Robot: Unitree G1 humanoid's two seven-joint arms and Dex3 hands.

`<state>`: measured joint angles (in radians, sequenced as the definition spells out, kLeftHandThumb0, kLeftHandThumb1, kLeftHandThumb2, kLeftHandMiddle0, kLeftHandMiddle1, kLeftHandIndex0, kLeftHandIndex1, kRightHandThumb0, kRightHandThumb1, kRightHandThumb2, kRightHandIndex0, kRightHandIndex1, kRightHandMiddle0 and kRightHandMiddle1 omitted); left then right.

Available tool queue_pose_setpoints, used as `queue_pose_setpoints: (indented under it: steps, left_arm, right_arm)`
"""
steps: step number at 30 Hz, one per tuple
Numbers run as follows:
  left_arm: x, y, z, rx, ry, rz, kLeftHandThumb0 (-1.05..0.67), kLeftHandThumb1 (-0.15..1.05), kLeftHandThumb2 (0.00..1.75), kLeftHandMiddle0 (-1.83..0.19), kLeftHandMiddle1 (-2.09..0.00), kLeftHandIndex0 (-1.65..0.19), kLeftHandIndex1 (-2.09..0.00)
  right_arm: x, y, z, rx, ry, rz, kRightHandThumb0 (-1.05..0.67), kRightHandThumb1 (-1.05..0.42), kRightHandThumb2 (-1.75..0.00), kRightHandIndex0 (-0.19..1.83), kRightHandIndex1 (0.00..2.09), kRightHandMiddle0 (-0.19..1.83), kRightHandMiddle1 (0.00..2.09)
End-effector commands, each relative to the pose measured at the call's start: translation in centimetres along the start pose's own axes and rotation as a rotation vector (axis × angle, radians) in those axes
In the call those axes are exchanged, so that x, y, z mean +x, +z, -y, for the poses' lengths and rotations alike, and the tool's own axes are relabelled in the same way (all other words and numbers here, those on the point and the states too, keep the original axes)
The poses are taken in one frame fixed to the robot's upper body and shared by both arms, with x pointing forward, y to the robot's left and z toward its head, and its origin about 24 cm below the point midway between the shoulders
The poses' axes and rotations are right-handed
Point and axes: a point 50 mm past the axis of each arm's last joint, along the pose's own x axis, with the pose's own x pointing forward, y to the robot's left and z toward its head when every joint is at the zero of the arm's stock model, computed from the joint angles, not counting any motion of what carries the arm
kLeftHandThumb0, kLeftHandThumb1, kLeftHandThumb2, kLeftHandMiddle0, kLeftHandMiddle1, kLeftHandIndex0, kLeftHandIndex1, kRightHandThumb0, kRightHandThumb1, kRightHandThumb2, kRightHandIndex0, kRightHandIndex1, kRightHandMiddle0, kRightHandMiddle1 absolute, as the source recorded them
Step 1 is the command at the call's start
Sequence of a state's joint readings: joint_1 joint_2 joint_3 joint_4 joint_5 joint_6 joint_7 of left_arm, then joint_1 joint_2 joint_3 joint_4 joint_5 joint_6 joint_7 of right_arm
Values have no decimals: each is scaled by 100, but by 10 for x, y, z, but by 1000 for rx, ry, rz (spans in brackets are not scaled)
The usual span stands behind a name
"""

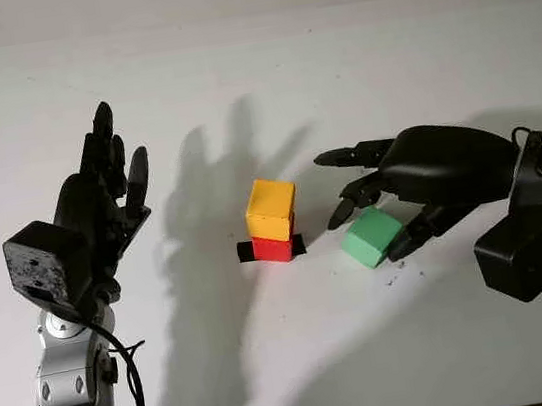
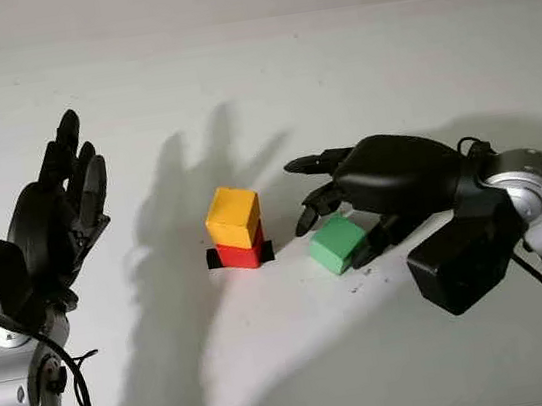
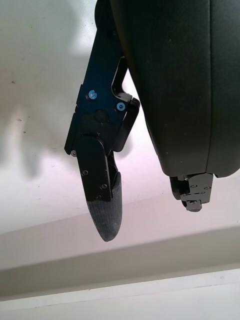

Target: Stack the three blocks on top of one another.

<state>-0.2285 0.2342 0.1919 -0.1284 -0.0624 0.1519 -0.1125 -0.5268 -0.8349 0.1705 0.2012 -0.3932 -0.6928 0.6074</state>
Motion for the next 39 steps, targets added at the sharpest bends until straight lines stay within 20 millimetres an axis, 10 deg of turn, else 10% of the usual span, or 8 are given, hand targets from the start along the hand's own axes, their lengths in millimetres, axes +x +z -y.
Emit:
queue_pose_setpoints:
  steps: [1,25,39]
  left_arm:
    - [-4,-1,0,7,3,-3,-68,105,53,6,-6,6,-5]
    - [-3,-2,2,7,-13,1,-69,105,50,6,-5,5,-5]
    - [-1,-1,6,-13,1,0,-68,105,52,8,-5,7,-5]
  right_arm:
    - [1,0,4,-19,-10,6,-43,-90,-6,24,7,61,93]
    - [5,-16,78,-205,-135,-51,-40,-87,-5,35,7,62,114]
    - [16,-8,147,175,-370,85,-41,-84,-5,35,6,60,124]
